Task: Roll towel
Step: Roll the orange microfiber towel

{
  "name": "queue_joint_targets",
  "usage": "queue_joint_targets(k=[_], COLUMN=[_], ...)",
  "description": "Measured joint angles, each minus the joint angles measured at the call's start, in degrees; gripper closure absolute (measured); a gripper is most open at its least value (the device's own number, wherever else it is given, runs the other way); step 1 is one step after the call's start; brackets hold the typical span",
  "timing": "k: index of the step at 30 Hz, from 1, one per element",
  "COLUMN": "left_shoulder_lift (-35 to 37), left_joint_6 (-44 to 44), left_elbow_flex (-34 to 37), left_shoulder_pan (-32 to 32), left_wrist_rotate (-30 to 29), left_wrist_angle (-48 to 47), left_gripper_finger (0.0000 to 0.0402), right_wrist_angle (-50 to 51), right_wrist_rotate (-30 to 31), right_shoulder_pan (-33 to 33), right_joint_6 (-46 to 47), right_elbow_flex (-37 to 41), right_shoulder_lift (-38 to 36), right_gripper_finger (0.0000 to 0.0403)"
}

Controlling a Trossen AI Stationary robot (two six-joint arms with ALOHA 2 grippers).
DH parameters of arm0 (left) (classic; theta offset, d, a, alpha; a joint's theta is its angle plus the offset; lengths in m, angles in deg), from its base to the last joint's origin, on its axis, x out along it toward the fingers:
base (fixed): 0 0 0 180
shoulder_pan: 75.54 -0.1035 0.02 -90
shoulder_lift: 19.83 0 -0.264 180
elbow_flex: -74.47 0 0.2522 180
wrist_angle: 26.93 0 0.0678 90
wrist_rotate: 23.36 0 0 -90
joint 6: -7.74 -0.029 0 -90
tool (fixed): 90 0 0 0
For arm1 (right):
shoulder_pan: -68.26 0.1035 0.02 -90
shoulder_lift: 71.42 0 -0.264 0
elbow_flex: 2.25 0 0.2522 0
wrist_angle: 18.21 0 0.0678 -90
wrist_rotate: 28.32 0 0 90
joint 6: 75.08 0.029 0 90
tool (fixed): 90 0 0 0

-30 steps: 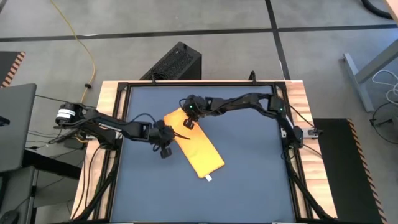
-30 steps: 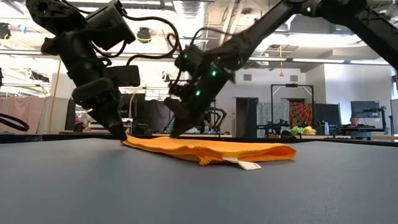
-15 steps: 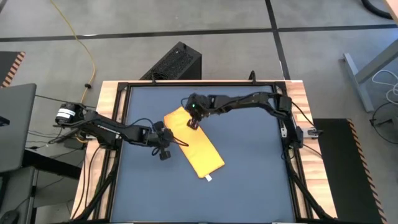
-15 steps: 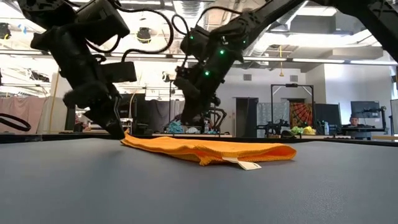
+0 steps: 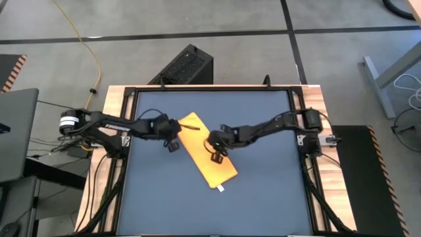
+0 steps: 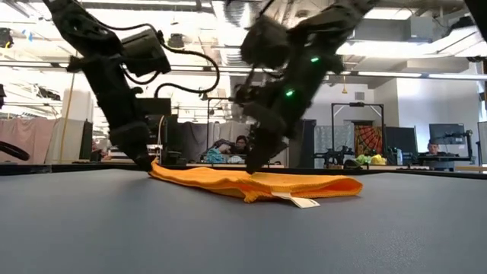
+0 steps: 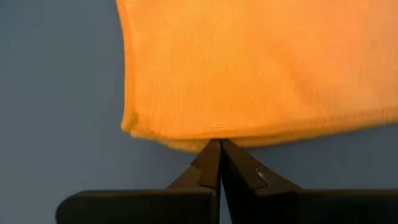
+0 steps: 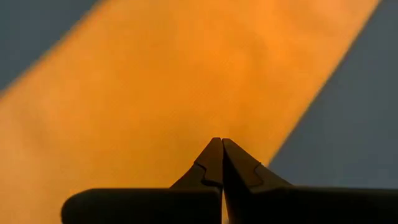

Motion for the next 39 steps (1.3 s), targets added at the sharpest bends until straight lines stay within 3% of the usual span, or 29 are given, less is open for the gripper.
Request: queue_joint_targets(k=[5,13,20,27,30,32,35,39], left_shoulder_lift=[-3.6,-7.1,-8.0,-4.9,-0.9,2.2,5.4,5.8], left_joint_6=[-4.4,-6.6,-10.9,-11.5,-10.1,-9.0,-6.3,-3.7], left_elbow_flex=[-0.1,-1.0,-6.0,-12.3,-13.0,-11.8,-8.3,-3.6], left_shoulder_pan=[-5.7,-9.5,-12.6,-15.9,-14.3,-11.6,-5.2,6.3], left_wrist_rotate=[6.1,7.4,3.6,2.8,5.7,11.0,18.3,20.9], left_wrist_angle=[4.0,9.4,8.5,-4.7,-8.0,-6.8,-1.7,10.1], left_gripper_finger=[0.0401,0.0401,0.0401,0.0401,0.0401,0.0401,0.0401,0.0401], right_wrist_angle=[-8.9,-20.7,-22.2,-22.5,-22.2,-21.6,-21.1,-21.1], right_wrist_rotate=[2.4,2.0,2.1,2.2,2.0,2.0,1.9,1.8], right_shoulder_pan=[4.4,13.0,17.9,19.3,20.1,20.5,20.9,21.5], right_joint_6=[0.2,-0.1,-0.2,-0.8,-2.6,-3.8,-6.2,-11.0], right_elbow_flex=[11.3,23.2,24.2,24.2,24.2,24.2,24.2,24.2], right_shoulder_lift=[-8.3,-14.6,-14.0,-15.2,-15.2,-15.2,-15.2,-15.2], right_gripper_finger=[0.0382,0.0381,0.0381,0.0381,0.0381,0.0381,0.0381,0.0380])
